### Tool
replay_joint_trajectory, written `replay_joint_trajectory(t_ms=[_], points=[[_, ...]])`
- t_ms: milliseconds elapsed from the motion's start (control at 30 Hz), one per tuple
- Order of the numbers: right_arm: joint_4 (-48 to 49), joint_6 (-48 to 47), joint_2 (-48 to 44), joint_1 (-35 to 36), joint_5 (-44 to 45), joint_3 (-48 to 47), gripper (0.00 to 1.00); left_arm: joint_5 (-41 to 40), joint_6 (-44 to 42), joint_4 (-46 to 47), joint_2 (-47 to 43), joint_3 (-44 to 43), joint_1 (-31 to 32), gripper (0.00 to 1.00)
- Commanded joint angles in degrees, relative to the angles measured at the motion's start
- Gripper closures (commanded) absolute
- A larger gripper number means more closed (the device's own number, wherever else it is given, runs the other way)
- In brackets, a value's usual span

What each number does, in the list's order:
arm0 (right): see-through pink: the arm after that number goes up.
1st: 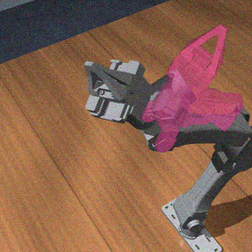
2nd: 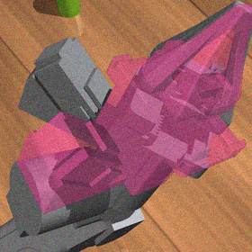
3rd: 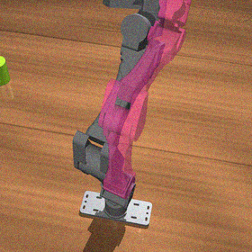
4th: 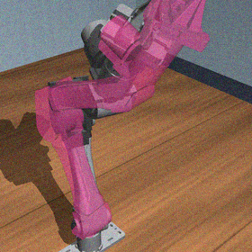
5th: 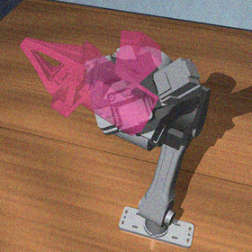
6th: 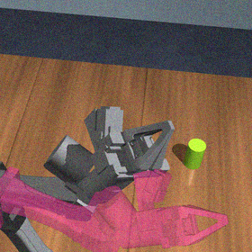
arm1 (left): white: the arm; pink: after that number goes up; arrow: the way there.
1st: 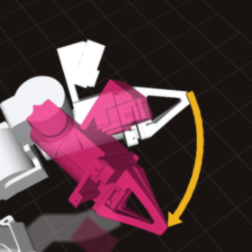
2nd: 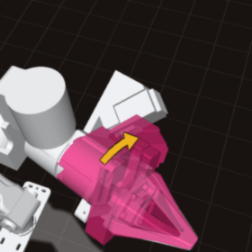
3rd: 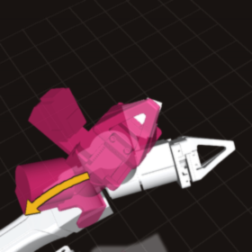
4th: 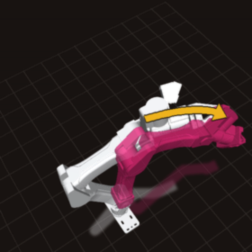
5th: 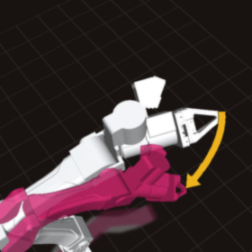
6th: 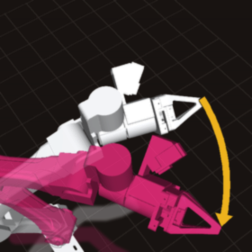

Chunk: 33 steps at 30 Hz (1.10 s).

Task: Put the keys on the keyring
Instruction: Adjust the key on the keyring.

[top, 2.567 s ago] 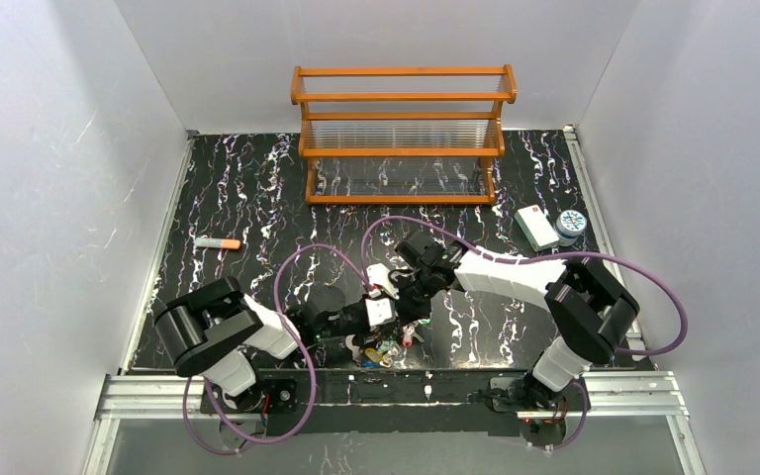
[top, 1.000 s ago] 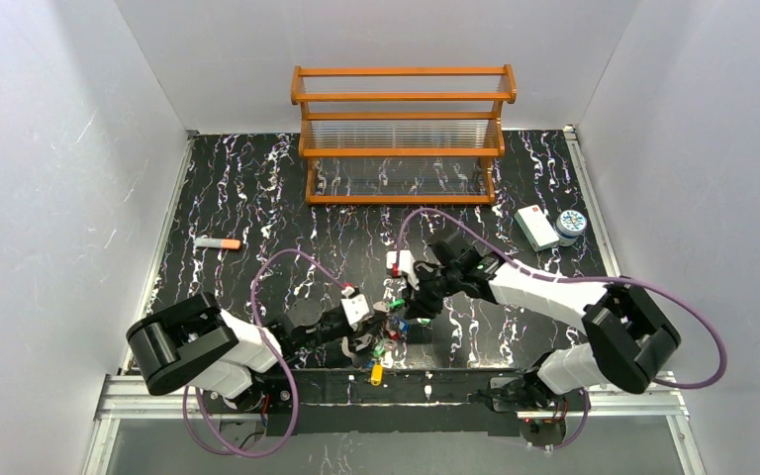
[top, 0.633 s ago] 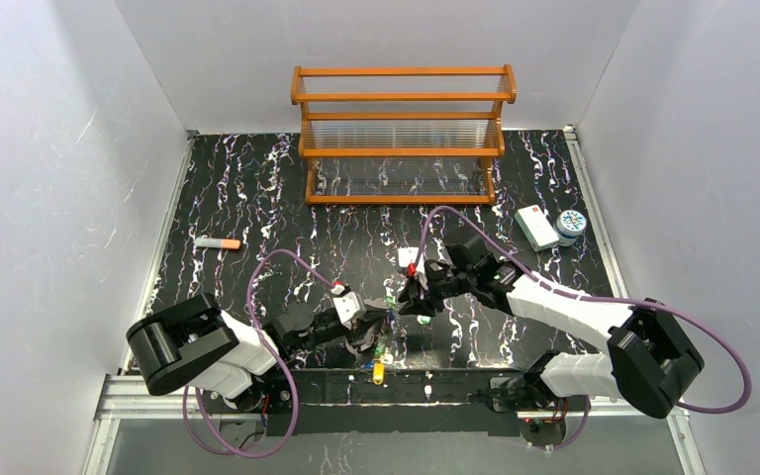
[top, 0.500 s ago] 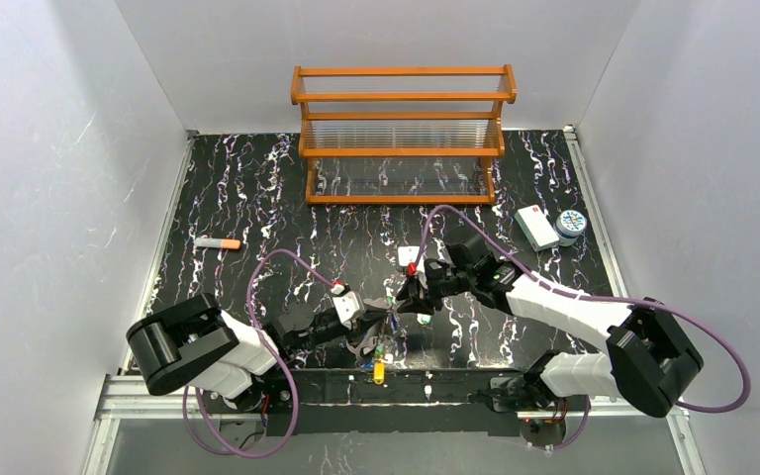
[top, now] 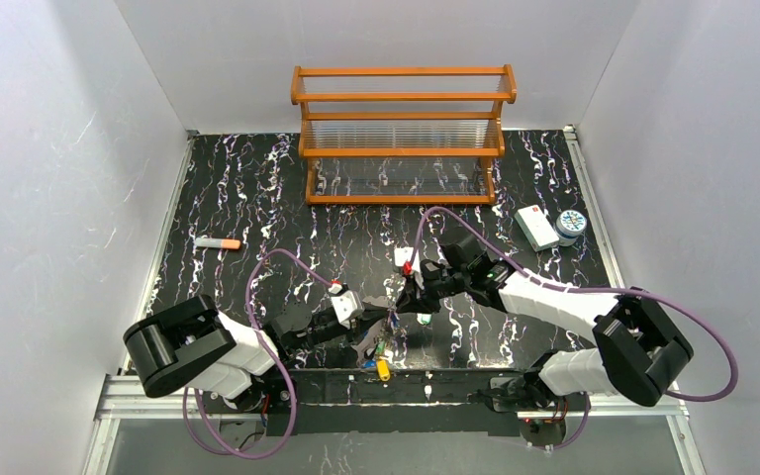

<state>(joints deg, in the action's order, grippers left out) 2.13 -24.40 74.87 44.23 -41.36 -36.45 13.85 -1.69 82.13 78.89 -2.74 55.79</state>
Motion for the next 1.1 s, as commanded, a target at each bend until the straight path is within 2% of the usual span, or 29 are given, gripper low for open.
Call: replay_joint_trajectory(t_ms=[0,100,367,533,600,700,767,833,1067], points=[[3.75,0.84,1.34,-0.17,-2.10,0.23,0.82,0.22,0.09,3.37,-1.37,-1.69,0.20,1.00],[3.76,0.76,2.91,-0.11,-3.16,-0.39,0.99,0.22,0.18,3.48,-1.50,-1.87,0.20,1.00],[6.26,2.33,5.40,-0.17,-4.87,-0.06,0.99,-1.06,0.54,4.82,-1.90,-1.68,0.20,1.00],[11.01,5.20,6.52,-0.11,-6.95,0.59,0.99,-1.49,0.81,5.88,-1.57,-1.48,0.20,1.00],[13.47,6.66,6.87,-0.09,-7.91,1.19,0.92,-1.50,0.90,6.17,-1.33,-1.48,0.20,1.00],[16.60,8.09,6.89,-0.11,-8.16,2.71,0.89,-1.64,1.02,6.67,-1.29,-1.31,0.20,1.00],[17.09,8.32,6.51,-0.11,-7.25,3.56,0.83,-1.76,1.08,6.98,-1.49,-1.17,0.20,1.00],[17.12,8.32,5.68,-0.11,-5.58,4.34,0.73,-2.06,1.08,7.08,-1.90,-0.92,0.20,1.00],[15.91,8.41,-1.06,-0.06,3.84,7.55,0.57,-3.72,0.97,7.17,-3.49,0.34,0.20,1.00]])
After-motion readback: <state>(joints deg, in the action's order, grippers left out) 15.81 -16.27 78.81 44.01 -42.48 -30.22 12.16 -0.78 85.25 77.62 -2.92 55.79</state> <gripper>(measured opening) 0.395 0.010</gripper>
